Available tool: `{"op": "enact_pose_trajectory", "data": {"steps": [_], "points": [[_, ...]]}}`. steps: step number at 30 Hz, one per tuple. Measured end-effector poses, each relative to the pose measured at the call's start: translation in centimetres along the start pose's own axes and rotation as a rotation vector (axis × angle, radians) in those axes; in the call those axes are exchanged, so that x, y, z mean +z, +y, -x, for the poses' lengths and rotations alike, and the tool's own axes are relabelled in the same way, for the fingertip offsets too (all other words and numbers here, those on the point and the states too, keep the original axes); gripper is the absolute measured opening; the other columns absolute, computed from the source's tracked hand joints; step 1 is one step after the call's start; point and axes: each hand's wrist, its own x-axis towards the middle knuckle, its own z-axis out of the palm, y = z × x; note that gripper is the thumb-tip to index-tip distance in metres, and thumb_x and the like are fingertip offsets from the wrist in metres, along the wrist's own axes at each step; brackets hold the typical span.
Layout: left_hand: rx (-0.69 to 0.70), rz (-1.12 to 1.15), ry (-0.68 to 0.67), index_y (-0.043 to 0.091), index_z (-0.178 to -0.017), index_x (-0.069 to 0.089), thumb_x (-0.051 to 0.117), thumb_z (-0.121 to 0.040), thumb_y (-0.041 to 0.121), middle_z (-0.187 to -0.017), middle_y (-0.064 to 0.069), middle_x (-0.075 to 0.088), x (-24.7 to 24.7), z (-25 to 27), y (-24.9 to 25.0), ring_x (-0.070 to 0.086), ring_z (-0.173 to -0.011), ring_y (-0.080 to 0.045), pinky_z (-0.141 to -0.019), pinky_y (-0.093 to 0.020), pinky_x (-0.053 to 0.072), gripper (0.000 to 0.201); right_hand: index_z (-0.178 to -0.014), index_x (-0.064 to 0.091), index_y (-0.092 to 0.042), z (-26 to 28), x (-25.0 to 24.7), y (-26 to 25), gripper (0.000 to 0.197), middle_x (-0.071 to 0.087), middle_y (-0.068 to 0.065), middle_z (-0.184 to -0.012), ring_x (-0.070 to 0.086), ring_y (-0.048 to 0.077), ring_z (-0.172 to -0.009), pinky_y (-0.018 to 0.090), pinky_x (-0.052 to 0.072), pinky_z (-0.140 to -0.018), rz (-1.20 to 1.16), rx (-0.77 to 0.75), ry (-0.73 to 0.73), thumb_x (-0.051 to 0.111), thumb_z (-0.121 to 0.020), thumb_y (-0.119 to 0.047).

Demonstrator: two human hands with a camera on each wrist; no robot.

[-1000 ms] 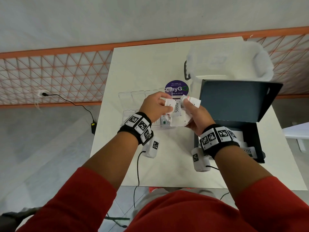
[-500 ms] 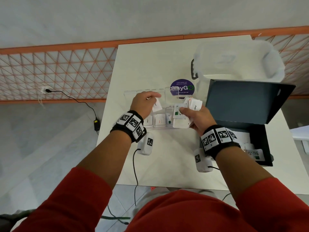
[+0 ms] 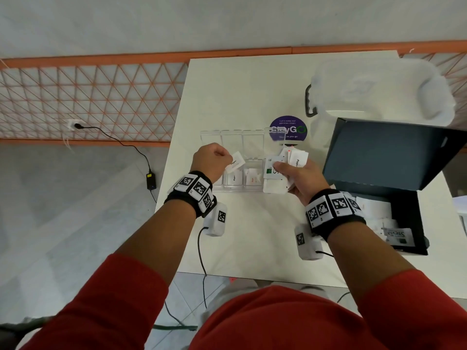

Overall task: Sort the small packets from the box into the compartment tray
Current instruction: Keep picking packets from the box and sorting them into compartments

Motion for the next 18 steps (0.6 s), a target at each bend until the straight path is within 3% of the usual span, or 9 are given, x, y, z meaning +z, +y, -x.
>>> {"op": "enact_pose_trajectory", "data": {"steps": [3, 7, 9, 13, 16, 18], "points": [[-0.013, -0.118, 0.029, 0.025, -0.073, 0.065, 0.065, -0.076, 0.013, -0.074, 0.015, 0.064, 0.0, -0.1, -0.6, 0.06, -0.073, -0.007, -0.059, -0.015, 0.042, 0.013, -0.118, 0.062, -0.014, -0.1, -0.2, 0.1, 0.038, 0.073, 0.014, -0.11, 0.073, 0.031, -0.097, 0.053, 0.059, -0.082, 0.003, 0.002, 0.01, 0.077, -0.083, -0.011], [-0.039, -0.213, -0.005, 0.022, -0.073, 0.063, 0.064, -0.077, 0.006, -0.072, 0.01, 0.062, 0.6, -0.1, -1.3, 0.063, -0.074, -0.014, -0.068, -0.024, 0.052, 0.017, -0.115, 0.064, -0.015, -0.2, -0.4, 0.3, 0.034, 0.074, 0.014, -0.109, 0.073, 0.031, -0.097, 0.051, 0.06, -0.08, 0.005, 0.003, 0.021, 0.077, -0.083, -0.01], [-0.005, -0.3, -0.055, 0.02, -0.077, 0.068, 0.059, -0.079, 0.003, -0.082, 0.004, 0.067, 1.1, 0.2, -1.5, 0.065, -0.082, -0.018, -0.074, -0.026, 0.054, 0.019, -0.113, 0.064, -0.015, -0.2, -0.5, 0.4, 0.033, 0.074, 0.013, -0.108, 0.073, 0.031, -0.095, 0.048, 0.061, -0.077, 0.002, 0.004, 0.019, 0.077, -0.083, -0.01], [0.087, -0.521, -0.138, 0.012, -0.1, 0.073, 0.048, -0.087, 0.0, -0.108, -0.007, 0.069, 2.1, 0.3, -1.3, 0.062, -0.1, -0.025, -0.087, -0.033, 0.052, 0.03, -0.115, 0.063, -0.016, -0.4, -0.5, 0.4, 0.035, 0.075, 0.01, -0.106, 0.074, 0.028, -0.092, 0.044, 0.061, -0.073, -0.01, 0.005, 0.01, 0.077, -0.083, -0.009], [0.106, -0.73, -0.287, 0.009, -0.113, 0.069, 0.048, -0.091, 0.004, -0.118, -0.009, 0.064, 2.7, 0.1, -1.1, 0.059, -0.109, -0.026, -0.09, -0.03, 0.047, 0.03, -0.116, 0.063, -0.017, -0.5, -0.4, 0.4, 0.037, 0.075, 0.008, -0.105, 0.075, 0.027, -0.091, 0.044, 0.061, -0.072, -0.015, 0.006, 0.004, 0.077, -0.083, -0.009], [0.1, -0.822, -0.342, 0.003, -0.113, 0.067, 0.048, -0.094, 0.009, -0.121, -0.011, 0.061, 3.0, 0.0, -1.0, 0.057, -0.111, -0.026, -0.089, -0.029, 0.045, 0.027, -0.115, 0.063, -0.018, -0.5, -0.5, 0.4, 0.036, 0.076, 0.008, -0.104, 0.075, 0.026, -0.091, 0.043, 0.061, -0.071, -0.018, 0.005, -0.001, 0.077, -0.083, -0.009]]}}
